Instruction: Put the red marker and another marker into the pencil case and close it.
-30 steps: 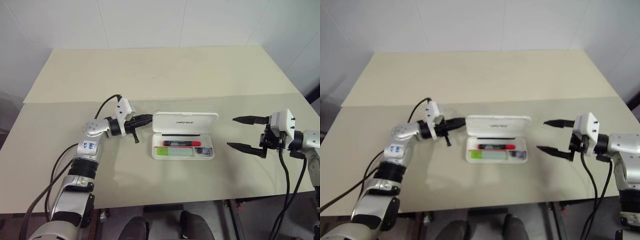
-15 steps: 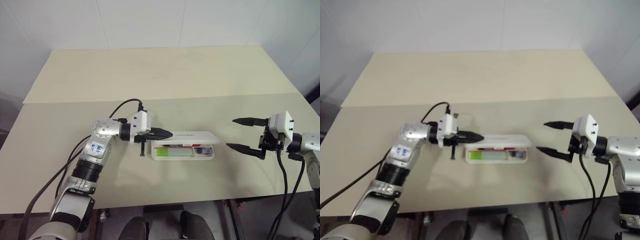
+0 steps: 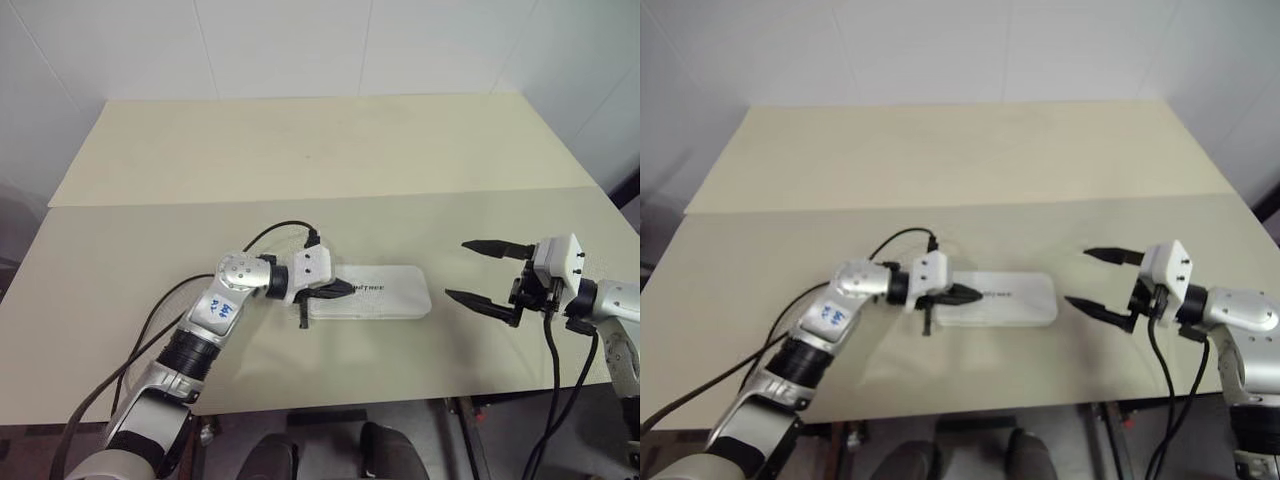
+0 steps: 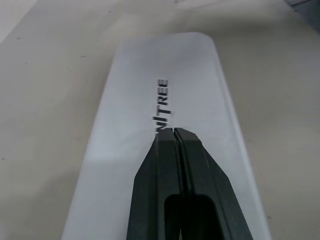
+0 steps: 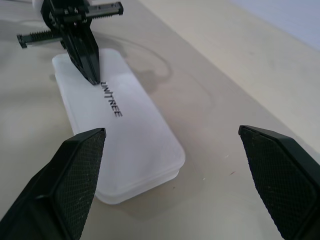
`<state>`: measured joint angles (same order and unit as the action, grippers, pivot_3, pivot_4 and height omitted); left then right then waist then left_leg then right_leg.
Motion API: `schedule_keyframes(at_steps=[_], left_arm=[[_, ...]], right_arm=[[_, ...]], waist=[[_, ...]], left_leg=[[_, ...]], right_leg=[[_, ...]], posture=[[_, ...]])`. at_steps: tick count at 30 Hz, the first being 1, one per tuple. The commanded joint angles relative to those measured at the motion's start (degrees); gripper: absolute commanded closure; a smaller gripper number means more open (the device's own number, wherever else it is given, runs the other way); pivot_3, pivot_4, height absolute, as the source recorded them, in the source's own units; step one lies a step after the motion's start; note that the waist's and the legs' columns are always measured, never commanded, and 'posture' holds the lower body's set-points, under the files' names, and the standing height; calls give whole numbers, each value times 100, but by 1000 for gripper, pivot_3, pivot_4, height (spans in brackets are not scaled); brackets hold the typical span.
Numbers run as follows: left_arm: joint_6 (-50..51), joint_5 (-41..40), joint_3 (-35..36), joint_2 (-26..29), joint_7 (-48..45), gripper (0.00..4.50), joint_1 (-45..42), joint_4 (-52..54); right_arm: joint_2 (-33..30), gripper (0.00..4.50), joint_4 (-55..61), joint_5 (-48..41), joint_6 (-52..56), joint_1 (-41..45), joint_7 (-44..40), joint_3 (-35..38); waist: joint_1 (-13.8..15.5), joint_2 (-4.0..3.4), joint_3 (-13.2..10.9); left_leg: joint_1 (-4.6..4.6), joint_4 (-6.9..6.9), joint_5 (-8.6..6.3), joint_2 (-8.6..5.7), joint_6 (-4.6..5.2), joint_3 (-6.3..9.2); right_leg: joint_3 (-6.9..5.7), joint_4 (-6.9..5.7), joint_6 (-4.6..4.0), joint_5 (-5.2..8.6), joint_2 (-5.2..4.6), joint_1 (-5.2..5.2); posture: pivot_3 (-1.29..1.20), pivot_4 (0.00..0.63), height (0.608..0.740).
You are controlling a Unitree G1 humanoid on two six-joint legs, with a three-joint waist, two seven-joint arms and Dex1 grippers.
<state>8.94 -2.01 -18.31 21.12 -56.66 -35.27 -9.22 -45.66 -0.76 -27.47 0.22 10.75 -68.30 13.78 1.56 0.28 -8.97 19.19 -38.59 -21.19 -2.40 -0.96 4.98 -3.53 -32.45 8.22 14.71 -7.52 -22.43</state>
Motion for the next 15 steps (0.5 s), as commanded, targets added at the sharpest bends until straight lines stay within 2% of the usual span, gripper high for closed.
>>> schedule_keyframes(at_steps=[1, 8, 15], left_arm=[[255, 160, -97, 4, 143, 4461, 42, 138], [881, -256, -99, -13, -80, 4461, 167, 646], [1414, -907, 845, -44, 470, 4461, 384, 1289]], right_arm=[[92, 0, 427, -189, 69, -51, 224, 186], [221, 0, 551, -194, 126, -87, 317, 82], [298, 0, 140, -140, 52, 166, 64, -100]], waist=[[-3, 2, 2], [-1, 3, 3], [-15, 3, 2]], left_leg=[[-1, -2, 0, 1, 0, -1], [0, -6, 0, 0, 0, 2], [3, 6, 0, 2, 0, 5]], right_leg=[[1, 0, 0, 0, 1, 1], [4, -2, 1, -1, 0, 2], [3, -1, 0, 0, 1, -7]], posture=[[0, 150, 740], [0, 150, 740], [0, 150, 740]])
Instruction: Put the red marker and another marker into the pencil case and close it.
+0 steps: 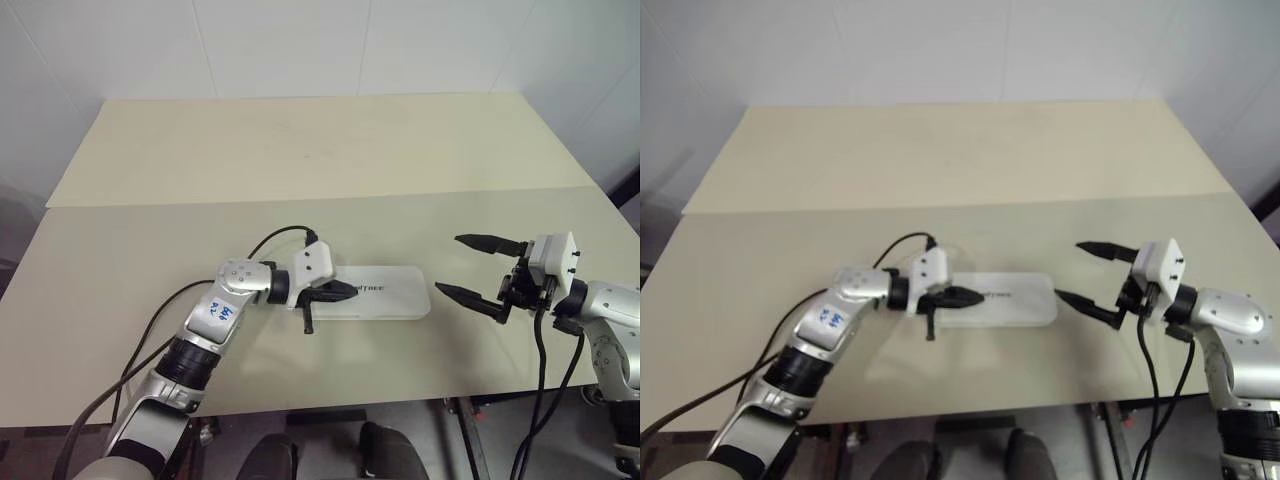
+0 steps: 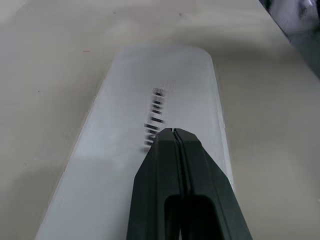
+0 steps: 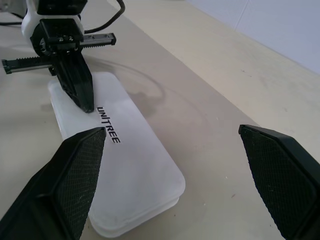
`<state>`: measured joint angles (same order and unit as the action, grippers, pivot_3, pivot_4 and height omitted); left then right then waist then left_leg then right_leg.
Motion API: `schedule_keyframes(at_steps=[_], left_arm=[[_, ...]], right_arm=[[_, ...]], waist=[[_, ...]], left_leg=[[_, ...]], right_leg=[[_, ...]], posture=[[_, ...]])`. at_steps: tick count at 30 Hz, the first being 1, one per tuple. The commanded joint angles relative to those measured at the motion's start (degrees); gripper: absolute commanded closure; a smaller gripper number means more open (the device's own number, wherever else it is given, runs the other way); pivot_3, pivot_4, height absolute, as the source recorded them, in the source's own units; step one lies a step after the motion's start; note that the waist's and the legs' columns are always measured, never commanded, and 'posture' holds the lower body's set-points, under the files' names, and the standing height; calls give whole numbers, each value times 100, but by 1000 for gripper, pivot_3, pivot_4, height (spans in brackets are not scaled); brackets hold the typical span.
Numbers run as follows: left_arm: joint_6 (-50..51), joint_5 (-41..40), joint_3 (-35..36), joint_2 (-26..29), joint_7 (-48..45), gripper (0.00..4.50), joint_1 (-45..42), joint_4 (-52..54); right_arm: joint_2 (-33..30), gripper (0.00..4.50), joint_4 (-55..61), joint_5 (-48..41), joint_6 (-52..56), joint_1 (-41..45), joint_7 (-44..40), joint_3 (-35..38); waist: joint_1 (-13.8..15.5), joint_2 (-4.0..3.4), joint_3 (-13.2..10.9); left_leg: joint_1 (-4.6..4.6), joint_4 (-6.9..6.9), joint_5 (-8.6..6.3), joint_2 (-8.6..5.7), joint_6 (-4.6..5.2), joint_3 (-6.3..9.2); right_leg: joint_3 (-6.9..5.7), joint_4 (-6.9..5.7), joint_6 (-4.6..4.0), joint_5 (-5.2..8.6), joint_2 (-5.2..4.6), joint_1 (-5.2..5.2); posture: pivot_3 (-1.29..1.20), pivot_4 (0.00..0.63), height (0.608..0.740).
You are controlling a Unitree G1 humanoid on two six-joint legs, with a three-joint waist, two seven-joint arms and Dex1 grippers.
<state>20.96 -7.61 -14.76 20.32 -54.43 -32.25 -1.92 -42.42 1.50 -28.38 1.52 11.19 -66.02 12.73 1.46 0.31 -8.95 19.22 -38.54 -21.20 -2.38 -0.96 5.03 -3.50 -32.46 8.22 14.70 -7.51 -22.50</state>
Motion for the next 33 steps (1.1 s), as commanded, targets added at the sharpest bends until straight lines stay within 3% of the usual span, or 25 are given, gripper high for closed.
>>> schedule_keyframes(at_steps=[1, 4, 11, 15, 22, 33], left_arm=[[341, -458, 650, 117, 285, 4295, 156, 773], [184, -632, 1102, 325, 404, 3569, 429, 1195], [-692, -1304, 2644, 533, 667, 1144, 1444, 1477], [-1086, -1609, 3005, 769, 328, 34, 2093, 1614], [-1417, -1828, 3130, 947, 154, 34, 2458, 1475], [-1450, -1873, 2668, 878, 171, 34, 2303, 1402]], right_arm=[[-56, 0, -174, -63, -71, 157, -257, -11], [-123, 0, -499, -31, -141, 303, -495, -45], [-103, 0, -1293, 129, -471, 729, -907, -94], [-102, 0, -1899, 222, -803, 974, -1112, -38], [-66, 0, -2646, 290, -1307, 1336, -1344, -25], [-123, 0, -2124, 181, -1198, 869, -1318, 64]], waist=[[-6, 0, 0], [-10, -1, 0], [-12, -2, -1], [-11, -2, -1], [-7, -4, -1], [-19, -7, -1]], left_leg=[[0, 0, 0, 0, 0, 1], [-1, 0, 0, 2, 0, 19], [-4, 6, -1, 3, -2, 37], [-6, 15, -1, 2, -2, 37], [-3, 22, -1, -4, -2, 43], [-6, 25, -1, -1, -3, 40]], right_leg=[[0, 1, 0, 0, 0, 0], [6, 2, 0, 0, -1, 0], [11, 5, -1, 0, -1, -3], [11, 5, -1, 0, -3, -4], [9, 7, -2, 0, -15, -2], [7, 5, -3, 0, -7, -4]], posture=[[0, 150, 740], [0, 150, 740], [0, 150, 740], [0, 150, 740], [0, 150, 740], [0, 150, 740]])
